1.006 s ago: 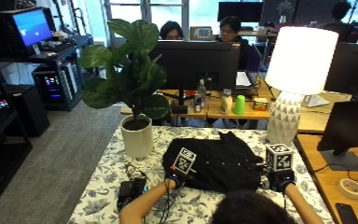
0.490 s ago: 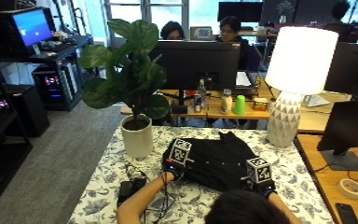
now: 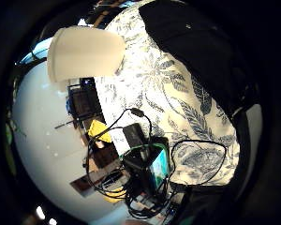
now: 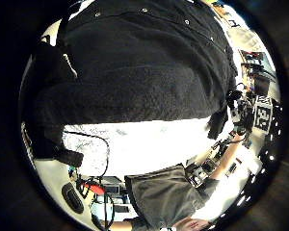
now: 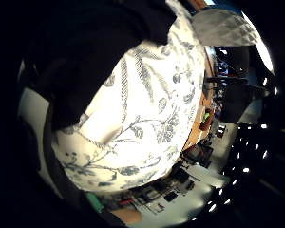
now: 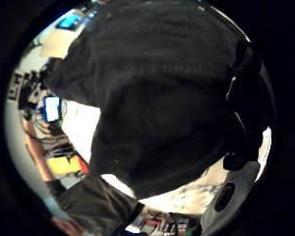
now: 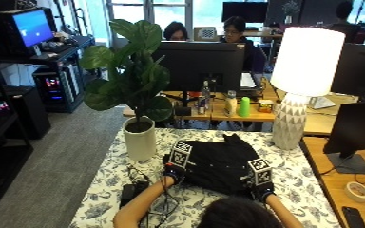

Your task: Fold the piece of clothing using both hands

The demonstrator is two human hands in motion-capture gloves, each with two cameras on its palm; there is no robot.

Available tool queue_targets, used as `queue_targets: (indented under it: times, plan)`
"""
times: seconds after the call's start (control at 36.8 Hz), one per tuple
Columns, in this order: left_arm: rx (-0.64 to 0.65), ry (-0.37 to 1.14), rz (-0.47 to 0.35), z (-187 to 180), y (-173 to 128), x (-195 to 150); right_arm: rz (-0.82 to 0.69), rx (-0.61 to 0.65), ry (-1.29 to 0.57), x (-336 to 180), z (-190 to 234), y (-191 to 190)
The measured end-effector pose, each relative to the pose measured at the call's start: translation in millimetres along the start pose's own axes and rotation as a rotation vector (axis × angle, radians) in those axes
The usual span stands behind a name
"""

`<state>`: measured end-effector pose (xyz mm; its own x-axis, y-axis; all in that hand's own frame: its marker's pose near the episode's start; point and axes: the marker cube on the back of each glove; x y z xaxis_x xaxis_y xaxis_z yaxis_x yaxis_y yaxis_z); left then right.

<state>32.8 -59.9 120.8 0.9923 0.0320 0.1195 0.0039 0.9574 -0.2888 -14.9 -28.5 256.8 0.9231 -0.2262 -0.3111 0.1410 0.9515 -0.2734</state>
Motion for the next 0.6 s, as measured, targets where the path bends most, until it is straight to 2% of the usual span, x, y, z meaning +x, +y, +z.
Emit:
queue_targets:
  times: [0.14,0.35,0.44,0.54,0.6]
  plan:
    - [0.026,-0.009,-0.041,0,3,-6,-0.049,-0.208,-0.052,-11,-1,18]
    - [0.025,0.020,0.016,2,2,-3,-0.094,-0.563,-0.062,-14,-1,54]
    - [0.034,0.014,0.004,2,0,-3,-0.095,-0.553,-0.032,-14,10,56]
    - [0.014,0.013,-0.021,3,1,-4,-0.154,-0.435,-0.106,0,57,19]
    - [0.005,0.019,-0.022,3,1,-3,-0.150,-0.362,-0.139,4,65,9]
